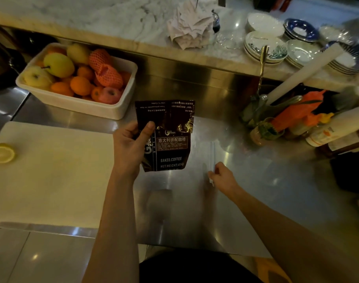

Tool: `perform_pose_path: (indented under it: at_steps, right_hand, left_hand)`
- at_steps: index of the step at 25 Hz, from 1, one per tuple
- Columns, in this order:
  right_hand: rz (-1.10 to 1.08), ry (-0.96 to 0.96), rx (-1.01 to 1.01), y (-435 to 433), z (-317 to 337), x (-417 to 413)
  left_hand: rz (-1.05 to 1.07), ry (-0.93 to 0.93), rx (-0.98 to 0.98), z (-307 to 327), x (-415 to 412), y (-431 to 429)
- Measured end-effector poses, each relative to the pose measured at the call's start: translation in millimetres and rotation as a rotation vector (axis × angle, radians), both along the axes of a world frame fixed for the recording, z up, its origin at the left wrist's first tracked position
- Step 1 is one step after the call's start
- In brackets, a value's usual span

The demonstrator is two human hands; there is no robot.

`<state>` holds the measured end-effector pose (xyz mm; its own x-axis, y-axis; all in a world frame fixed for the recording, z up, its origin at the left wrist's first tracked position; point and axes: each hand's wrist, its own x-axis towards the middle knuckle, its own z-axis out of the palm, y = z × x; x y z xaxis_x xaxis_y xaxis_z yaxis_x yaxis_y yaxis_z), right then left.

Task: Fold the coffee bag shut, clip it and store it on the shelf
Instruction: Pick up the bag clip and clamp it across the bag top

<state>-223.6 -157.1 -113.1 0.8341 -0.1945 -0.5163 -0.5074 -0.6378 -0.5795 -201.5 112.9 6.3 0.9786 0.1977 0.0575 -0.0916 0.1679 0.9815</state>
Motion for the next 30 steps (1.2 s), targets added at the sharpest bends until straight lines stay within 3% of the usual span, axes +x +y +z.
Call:
perform_pose_path:
  at_steps: [5, 14, 30]
  right_hand:
    - [-0.063, -0.053, 0.12, -59, 4, -7]
    - [0.031, -0.07, 0.296, -158, 8, -16]
    - [-0.058, -0.13, 0.509, -146, 23, -32]
  left_hand:
    - [0.041, 0.005, 0.039, 8, -15, -66]
    - [0.12, 0.064, 0.051, 11, -44, -179]
    - [-0.012, 0.019, 0.077, 30, -32, -157]
